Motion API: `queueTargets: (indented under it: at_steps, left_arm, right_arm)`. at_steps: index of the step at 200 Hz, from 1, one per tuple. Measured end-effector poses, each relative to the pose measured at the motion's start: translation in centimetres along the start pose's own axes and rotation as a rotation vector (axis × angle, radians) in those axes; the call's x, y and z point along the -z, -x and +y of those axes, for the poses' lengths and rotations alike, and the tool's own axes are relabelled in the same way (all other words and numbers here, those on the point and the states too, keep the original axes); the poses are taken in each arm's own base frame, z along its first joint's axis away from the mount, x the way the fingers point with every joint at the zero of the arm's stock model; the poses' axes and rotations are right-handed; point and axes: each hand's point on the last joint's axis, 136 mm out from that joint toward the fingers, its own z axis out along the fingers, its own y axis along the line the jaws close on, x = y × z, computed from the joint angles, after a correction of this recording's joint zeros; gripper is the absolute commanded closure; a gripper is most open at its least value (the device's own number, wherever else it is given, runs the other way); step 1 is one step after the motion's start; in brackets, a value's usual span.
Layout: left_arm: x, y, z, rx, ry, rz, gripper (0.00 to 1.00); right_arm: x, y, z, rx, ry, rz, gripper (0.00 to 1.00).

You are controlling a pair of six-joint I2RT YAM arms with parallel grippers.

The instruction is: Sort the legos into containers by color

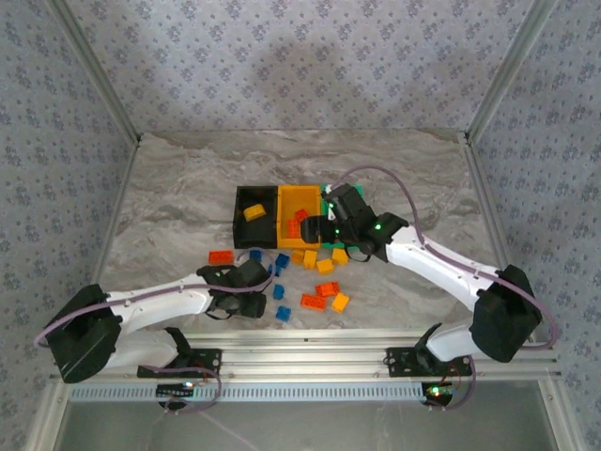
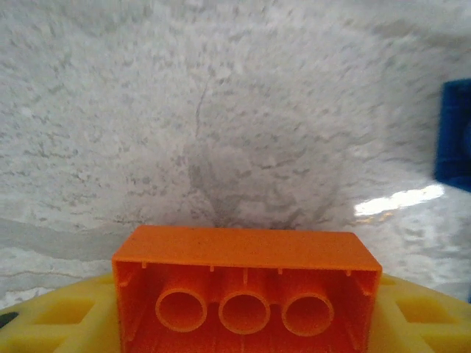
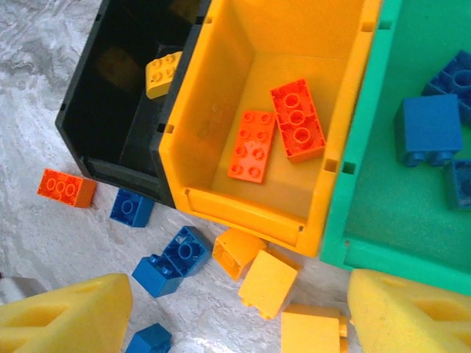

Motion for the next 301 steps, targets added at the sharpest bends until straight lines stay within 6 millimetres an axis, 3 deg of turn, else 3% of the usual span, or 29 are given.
queueTargets:
  at_steps: [37, 56, 78, 112, 142, 157, 179, 214, 219, 231, 252, 269, 301]
  left_arm:
    - [4.1, 5.1, -2.5, 0.000, -0.085, -0.147, 0.46]
    - [6.5, 9.5, -4.0, 0.019, -0.136, -0.240, 0.47]
    - [7.8, 14.8, -5.3, 0.032, -0.163, -0.312, 0.47]
    - [6.3, 21.6, -8.2, 0.003, -0.180, -0.340, 0.47]
    - [3.3, 25.2, -9.5, 0.001, -0.187, -0.314, 0.47]
    - [2.0, 26.6, -9.7, 0.002, -0.186, -0.303, 0.40]
    - [0.8, 27.9, -10.3, -0.001, -0.188, -0.292, 0.20]
    - [1.4, 28.5, -10.9, -0.008, -0.212, -0.297, 0.07]
    - [1.6, 28.5, -11.0, -0.005, -0.217, -0.299, 0.01]
    - [2.3, 28.5, -11.1, -0.001, -0.231, -0.304, 0.01]
    - [4.6, 28.1, -11.1, 0.009, -0.271, -0.334, 0.00]
    - [7.6, 26.9, -10.6, 0.024, -0.315, -0.380, 0.01]
    - [12.3, 22.8, -9.7, 0.036, -0.391, -0.459, 0.01]
  right_arm:
    - [0.5, -1.1, -1.6, -0.034, -0.025, 0.000, 0.21]
    - [0.7, -1.6, -2.6, -0.058, -0.044, 0.000, 0.21]
    - [0.9, -2.2, -3.8, -0.084, -0.068, 0.000, 0.21]
    - [1.3, -3.3, -5.3, -0.118, -0.102, 0.007, 0.21]
    - [1.8, -4.2, -6.1, -0.131, -0.114, 0.010, 0.21]
    - [2.1, -4.6, -6.4, -0.145, -0.120, 0.011, 0.21]
    - [2.6, -4.7, -6.6, -0.159, -0.121, 0.003, 0.20]
    - [3.0, -4.8, -6.7, -0.173, -0.124, 0.004, 0.19]
    - [3.0, -4.9, -6.7, -0.173, -0.125, 0.007, 0.19]
    - [3.0, -5.1, -6.7, -0.176, -0.127, 0.016, 0.19]
    - [2.9, -5.6, -6.7, -0.177, -0.121, 0.033, 0.19]
    - [2.4, -6.4, -6.6, -0.170, -0.121, 0.062, 0.19]
    - [0.9, -8.8, -6.1, -0.137, -0.127, 0.149, 0.20]
